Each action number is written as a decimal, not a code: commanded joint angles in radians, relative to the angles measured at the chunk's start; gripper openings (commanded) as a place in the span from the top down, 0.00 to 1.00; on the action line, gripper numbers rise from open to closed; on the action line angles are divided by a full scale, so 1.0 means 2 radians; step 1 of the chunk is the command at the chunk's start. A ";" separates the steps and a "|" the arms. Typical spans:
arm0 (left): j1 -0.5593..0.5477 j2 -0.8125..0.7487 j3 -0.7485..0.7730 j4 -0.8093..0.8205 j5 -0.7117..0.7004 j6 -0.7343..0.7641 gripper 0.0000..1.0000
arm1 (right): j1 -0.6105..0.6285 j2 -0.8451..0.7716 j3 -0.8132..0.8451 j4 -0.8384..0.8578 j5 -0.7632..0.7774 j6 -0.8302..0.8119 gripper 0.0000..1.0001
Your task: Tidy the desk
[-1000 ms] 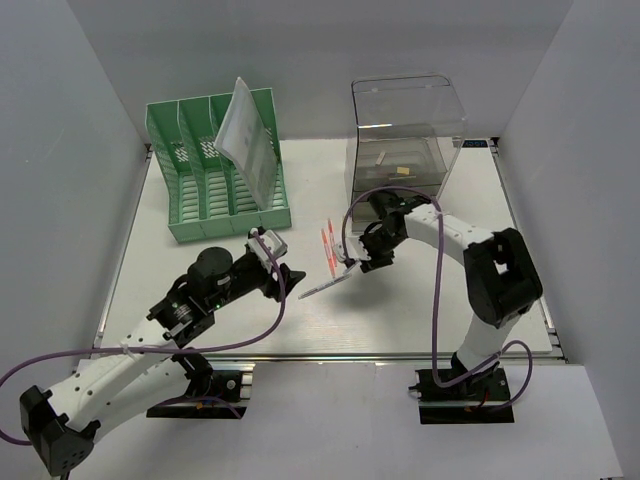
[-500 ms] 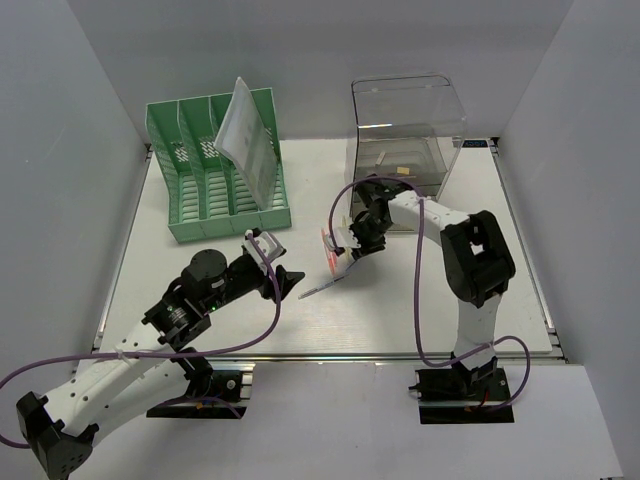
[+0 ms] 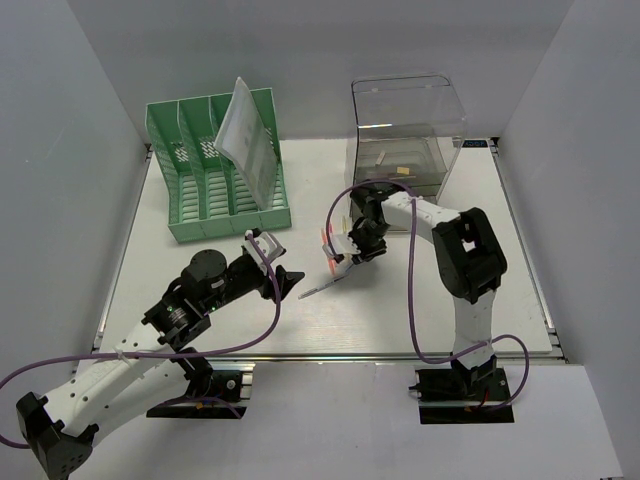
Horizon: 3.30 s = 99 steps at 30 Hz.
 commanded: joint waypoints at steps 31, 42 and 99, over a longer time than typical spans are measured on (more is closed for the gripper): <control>-0.001 0.074 -0.008 0.010 0.019 0.019 0.25 | -0.003 -0.346 -0.179 0.112 0.037 0.245 1.00; -0.001 0.165 -0.007 0.022 0.035 -0.005 0.26 | -0.046 -0.314 -0.198 0.290 0.178 0.201 1.00; -0.093 0.487 0.219 -0.126 -0.162 -0.013 0.31 | -0.261 -0.529 -0.350 0.230 -0.374 0.568 0.60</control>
